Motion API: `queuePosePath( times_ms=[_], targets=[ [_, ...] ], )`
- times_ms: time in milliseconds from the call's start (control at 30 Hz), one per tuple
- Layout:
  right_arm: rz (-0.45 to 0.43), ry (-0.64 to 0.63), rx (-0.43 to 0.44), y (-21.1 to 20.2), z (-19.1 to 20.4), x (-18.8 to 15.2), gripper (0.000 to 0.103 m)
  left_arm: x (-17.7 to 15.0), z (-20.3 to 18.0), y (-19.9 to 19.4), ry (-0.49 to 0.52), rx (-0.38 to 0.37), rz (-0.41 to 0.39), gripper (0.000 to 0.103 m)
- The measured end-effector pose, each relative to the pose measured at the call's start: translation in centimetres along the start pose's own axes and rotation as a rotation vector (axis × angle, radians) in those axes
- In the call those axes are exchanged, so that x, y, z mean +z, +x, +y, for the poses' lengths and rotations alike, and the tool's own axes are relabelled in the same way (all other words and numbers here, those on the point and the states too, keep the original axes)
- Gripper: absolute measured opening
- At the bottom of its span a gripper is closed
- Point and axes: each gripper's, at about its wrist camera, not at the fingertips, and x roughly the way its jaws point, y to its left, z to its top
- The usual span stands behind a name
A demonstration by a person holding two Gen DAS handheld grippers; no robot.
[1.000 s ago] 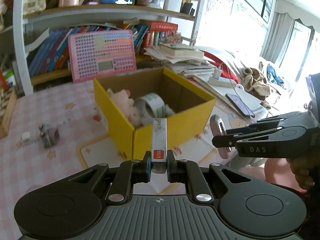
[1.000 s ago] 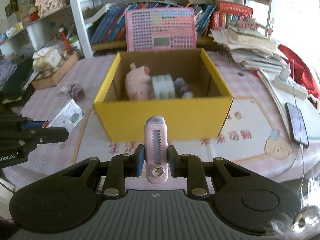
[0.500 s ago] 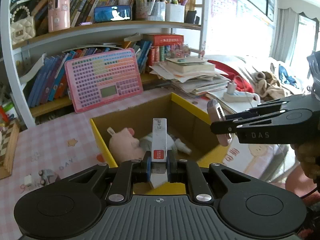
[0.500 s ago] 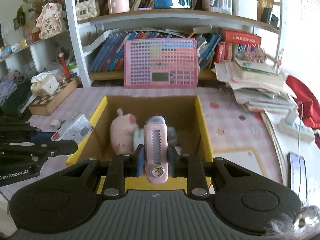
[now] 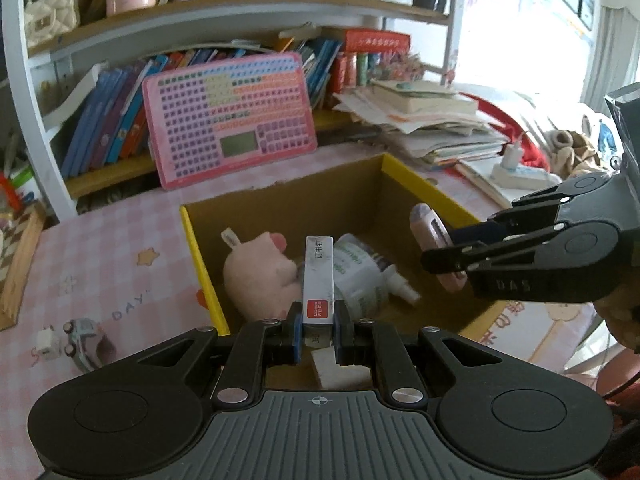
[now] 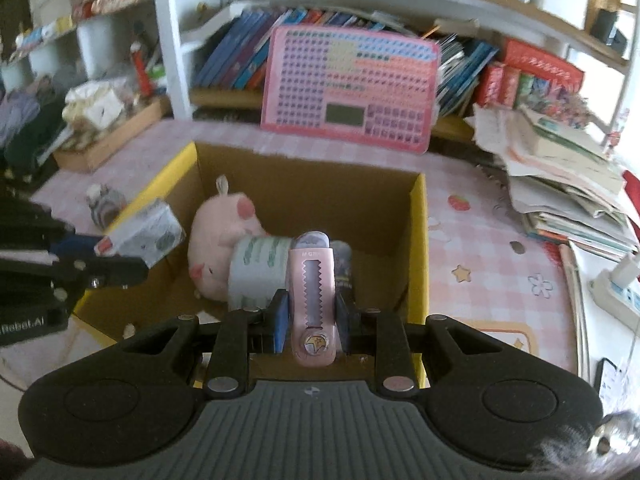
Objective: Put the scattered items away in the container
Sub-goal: 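Lower the comb into the box and open the right tool while the left tool releases the cable box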
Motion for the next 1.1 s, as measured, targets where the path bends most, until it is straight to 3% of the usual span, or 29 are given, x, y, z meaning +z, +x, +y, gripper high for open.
queuePosePath(
  times_ms=[367,733,867,933,1100],
  targets=[
    [0.146,-0.045,0.085,4.1,-0.5,-0.2,0.023,-0.3,-0.1,3.4,-0.023,0.000,0.103,0.013],
    [0.171,-0.050,0.122,5.2,-0.5,-0.2,0.023,-0.3,-0.9,4.3,-0.008,0.010,0.110,0.014],
    [0.143,-0.038,0.126,4.8,-0.5,-0.2,0.035,-0.4,-1.1,4.0,-0.010,0.024,0.091,0.023],
    [0.124,-0.039,0.128,4.3,-0.3,-0.2,0.042,-0.4,-1.1,3.6,-0.007,0.028,0.079,0.038],
    [0.095,-0.038,0.109,3.6,-0.1,-0.1,0.046,-0.4,-1.2,2.5,-0.001,0.049,0.040,0.046]
  ],
)
